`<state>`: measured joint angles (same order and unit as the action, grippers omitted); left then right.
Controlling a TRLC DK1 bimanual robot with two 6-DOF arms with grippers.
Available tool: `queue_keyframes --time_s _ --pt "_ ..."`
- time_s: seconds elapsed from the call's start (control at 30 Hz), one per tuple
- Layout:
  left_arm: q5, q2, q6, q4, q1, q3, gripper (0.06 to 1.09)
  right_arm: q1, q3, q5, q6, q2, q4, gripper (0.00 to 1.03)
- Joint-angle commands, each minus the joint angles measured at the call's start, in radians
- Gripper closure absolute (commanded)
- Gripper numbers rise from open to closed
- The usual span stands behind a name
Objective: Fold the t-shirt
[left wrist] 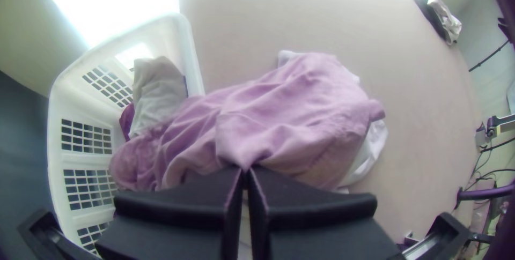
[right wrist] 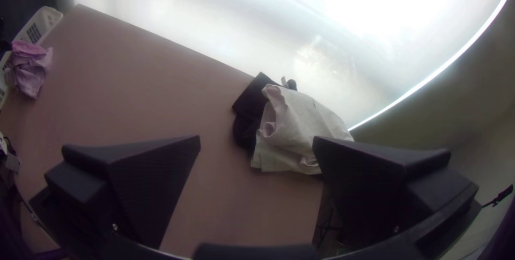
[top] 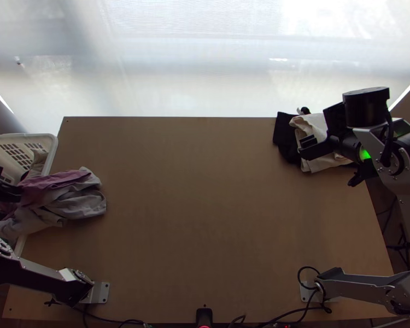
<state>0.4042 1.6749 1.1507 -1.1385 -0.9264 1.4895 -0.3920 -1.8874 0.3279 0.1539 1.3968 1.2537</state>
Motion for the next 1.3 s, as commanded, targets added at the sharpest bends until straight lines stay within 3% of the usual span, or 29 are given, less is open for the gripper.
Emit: queue_keyframes --time_s 0.0,0.17,0.43,0.63,0.87,1.1,1.27 --pt "0.015 -0.010 -0.019 -0.102 0.012 0.121 1.00 -0.001 -0.001 0.000 -0.001 0.001 0.000 0.05" --pt "0.114 -0.095 -0.063 -0.256 0.051 0.316 1.00 -0.001 0.004 0.000 -0.001 0.001 0.000 0.05" --pt "0.140 -0.262 -0.282 -0.259 0.359 0.449 1.00 0.001 0.008 0.000 -0.001 0.007 -0.004 0.05" --pt "0.133 -0.354 -0.511 -0.251 0.810 0.419 0.98 0.025 0.019 0.000 0.006 -0.007 -0.002 0.05" --pt "0.053 -0.313 -0.803 -0.142 1.365 0.454 0.98 0.091 0.132 -0.001 0.007 -0.091 0.000 0.05" --pt "0.021 -0.201 -0.891 -0.047 1.663 0.456 0.98 0.147 0.290 -0.001 0.012 -0.205 0.000 0.05" --pt "0.022 -0.107 -0.907 -0.009 1.755 0.468 0.97 0.186 0.360 -0.003 0.012 -0.255 -0.002 0.05"
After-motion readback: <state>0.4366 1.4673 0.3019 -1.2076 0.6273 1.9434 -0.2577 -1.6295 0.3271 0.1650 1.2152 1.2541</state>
